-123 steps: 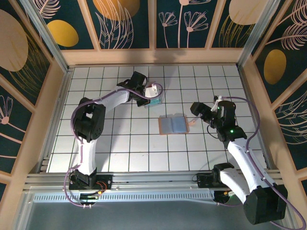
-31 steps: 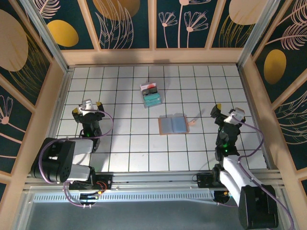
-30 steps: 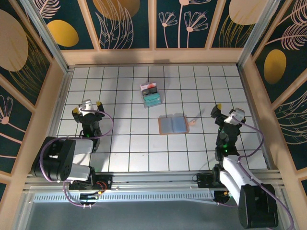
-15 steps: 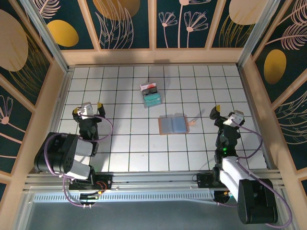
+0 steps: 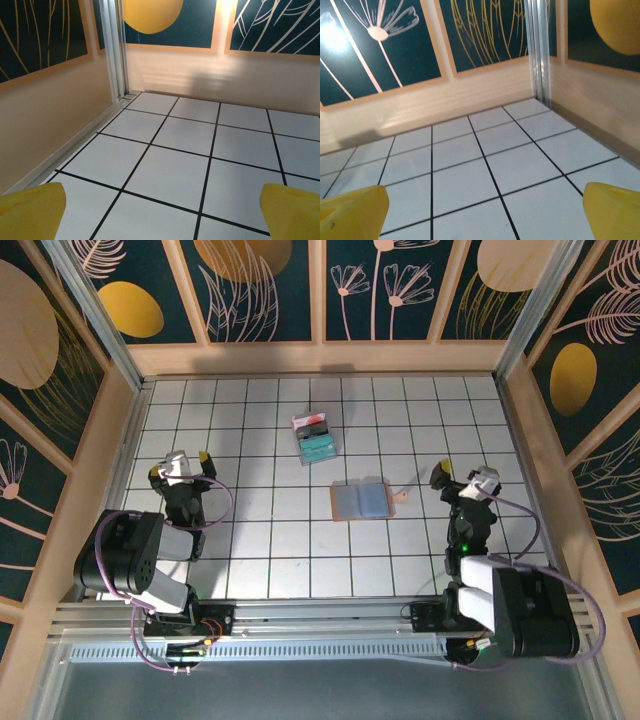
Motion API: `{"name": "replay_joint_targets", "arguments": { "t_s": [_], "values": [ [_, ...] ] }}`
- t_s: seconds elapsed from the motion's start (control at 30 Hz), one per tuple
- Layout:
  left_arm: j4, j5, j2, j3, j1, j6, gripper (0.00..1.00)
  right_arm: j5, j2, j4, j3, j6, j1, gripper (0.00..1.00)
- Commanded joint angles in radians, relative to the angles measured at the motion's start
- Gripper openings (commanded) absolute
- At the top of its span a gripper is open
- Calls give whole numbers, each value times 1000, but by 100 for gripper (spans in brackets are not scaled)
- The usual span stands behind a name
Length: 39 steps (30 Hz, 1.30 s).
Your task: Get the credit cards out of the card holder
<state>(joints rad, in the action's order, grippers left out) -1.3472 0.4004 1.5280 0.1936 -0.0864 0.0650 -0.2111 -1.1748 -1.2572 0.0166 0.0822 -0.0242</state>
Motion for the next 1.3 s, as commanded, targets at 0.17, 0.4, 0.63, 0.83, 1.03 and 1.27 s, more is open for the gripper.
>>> {"name": "replay_joint_targets", "arguments": {
  "t_s": [0.17,0.4,0.63,0.83,1.03,1.27],
  "values": [
    [-10,4,0,9,7,21,99,114,-337,-454,-23,-19,65,99],
    [-12,4,-2,9,7,21,99,311,-395,-276,99,0,130,99],
    [-10,4,-1,9,7,21,99,436,-395,-113,186,-70,113,99],
    [-10,5,0,8,7,22,99,417,-392,-103,189,-73,105,99],
    [-10,3,0,9,7,21,99,403,-393,-97,193,-78,98,99],
    [-10,3,0,9,7,21,99,402,-393,-96,192,-78,97,99]
  ]
}}
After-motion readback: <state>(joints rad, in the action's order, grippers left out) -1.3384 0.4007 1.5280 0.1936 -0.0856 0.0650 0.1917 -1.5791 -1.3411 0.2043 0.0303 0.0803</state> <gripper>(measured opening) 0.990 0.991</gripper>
